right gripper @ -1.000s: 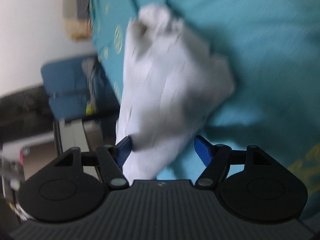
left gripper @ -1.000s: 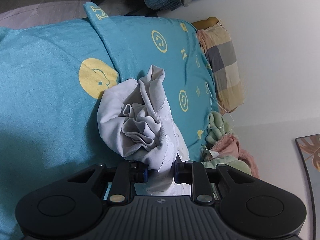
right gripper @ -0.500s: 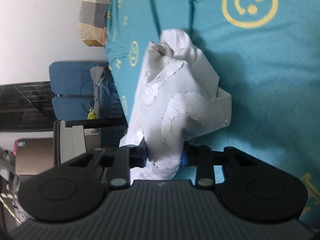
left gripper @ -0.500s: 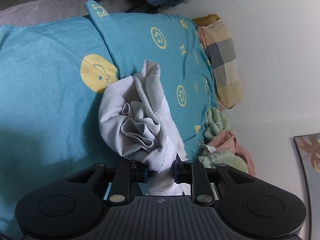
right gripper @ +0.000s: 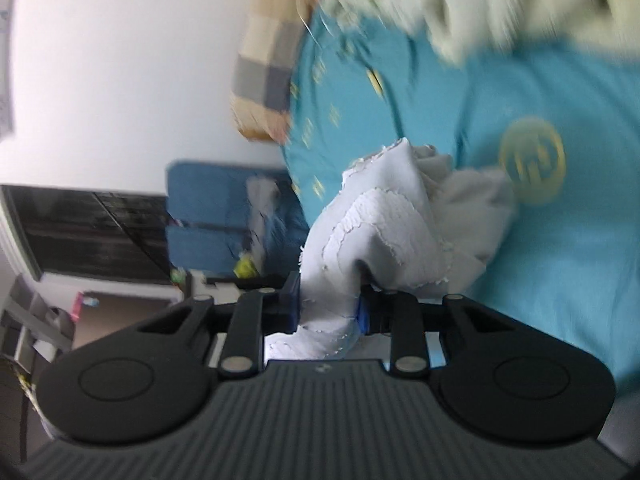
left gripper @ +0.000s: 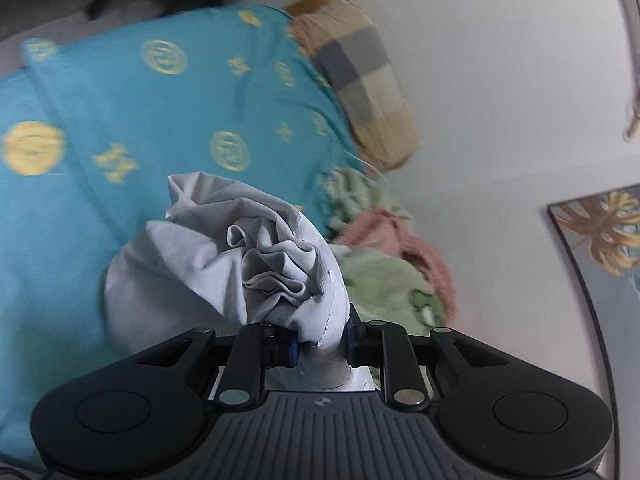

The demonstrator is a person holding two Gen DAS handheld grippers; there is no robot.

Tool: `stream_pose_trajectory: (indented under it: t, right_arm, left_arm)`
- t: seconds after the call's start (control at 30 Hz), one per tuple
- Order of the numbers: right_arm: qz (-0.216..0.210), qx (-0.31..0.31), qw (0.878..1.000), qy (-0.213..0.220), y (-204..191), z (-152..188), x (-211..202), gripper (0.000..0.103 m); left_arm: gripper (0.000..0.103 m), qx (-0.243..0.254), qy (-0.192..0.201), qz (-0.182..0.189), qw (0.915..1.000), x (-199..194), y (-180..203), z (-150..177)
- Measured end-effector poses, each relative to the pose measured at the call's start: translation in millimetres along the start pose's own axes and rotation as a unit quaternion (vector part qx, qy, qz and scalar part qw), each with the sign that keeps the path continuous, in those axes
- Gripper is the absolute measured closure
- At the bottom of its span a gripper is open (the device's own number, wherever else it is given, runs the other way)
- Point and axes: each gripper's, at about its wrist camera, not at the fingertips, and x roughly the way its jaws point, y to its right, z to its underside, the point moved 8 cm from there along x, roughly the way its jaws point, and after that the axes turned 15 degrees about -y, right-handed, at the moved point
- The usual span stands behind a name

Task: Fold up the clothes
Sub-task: 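Lift the T-shirt with both tools and carry it onto the blanket pile, then open both tools and withdraw them from the placed T-shirt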

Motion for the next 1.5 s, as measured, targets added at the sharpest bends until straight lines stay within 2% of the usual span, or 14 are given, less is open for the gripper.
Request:
stream_pose_trajectory:
  t: [0.2, 0.37, 0.47, 0.57, 0.7, 0.83, 1.03, 1.13, 1.2, 1.23, 1.3, 1.37, 1.43, 1.5]
  right_arm:
    - [-0.004, -0.077, 0.994, 0.081, -80, -119, -81, 0.073]
    - [-0.002, -0.140, 0.976, 0.169, -132, -213, -163, 0.073]
    - [0.014, -0.181, 0.958, 0.221, -138, -248, -203, 0.073]
    - [0.057, -0.178, 0.952, 0.242, -109, -265, -217, 0.073]
    - [0.137, -0.135, 0.959, 0.210, -40, -259, -206, 0.073]
    - [0.172, -0.103, 0.966, 0.165, 18, -226, -181, 0.073]
    - [0.207, -0.117, 0.956, 0.170, 45, -211, -175, 0.073]
    - [0.218, -0.122, 0.952, 0.177, 41, -205, -181, 0.071]
    - [0.234, -0.129, 0.947, 0.180, 34, -195, -190, 0.070]
    - [0.242, -0.134, 0.944, 0.182, 30, -189, -195, 0.068]
    - [0.258, -0.147, 0.936, 0.188, 21, -177, -208, 0.058]
    - [0.268, -0.169, 0.927, 0.201, 9, -162, -220, 0.046]
    - [0.277, -0.193, 0.916, 0.215, -6, -141, -234, 0.027]
    - [0.286, -0.222, 0.905, 0.222, -20, -125, -243, 0.027]
  left_arm:
    - [0.082, 0.073, -0.016, 0.052, 0.9958, 99, 152, -18]
    - [0.082, 0.138, -0.050, 0.117, 0.9822, 185, 265, -9]
    - [0.082, 0.175, -0.068, 0.131, 0.9734, 234, 282, 9]
    - [0.082, 0.202, -0.094, 0.096, 0.9701, 274, 255, 30]
    - [0.082, 0.224, -0.138, 0.037, 0.9642, 296, 192, 56]
    - [0.082, 0.253, -0.148, 0.005, 0.9560, 292, 158, 73]
    - [0.078, 0.306, -0.151, -0.043, 0.9388, 283, 118, 94]
    - [0.059, 0.345, -0.138, -0.081, 0.9249, 274, 128, 97]
    - [0.039, 0.376, -0.130, -0.104, 0.9114, 262, 138, 104]
    - [0.035, 0.389, -0.124, -0.110, 0.9061, 253, 143, 107]
    - [0.016, 0.415, -0.108, -0.122, 0.8951, 234, 155, 114]
    - [0.009, 0.445, -0.080, -0.123, 0.8837, 206, 169, 126]
    - [0.001, 0.469, -0.056, -0.125, 0.8727, 178, 181, 137]
    - [0.000, 0.491, -0.032, -0.129, 0.8610, 146, 191, 152]
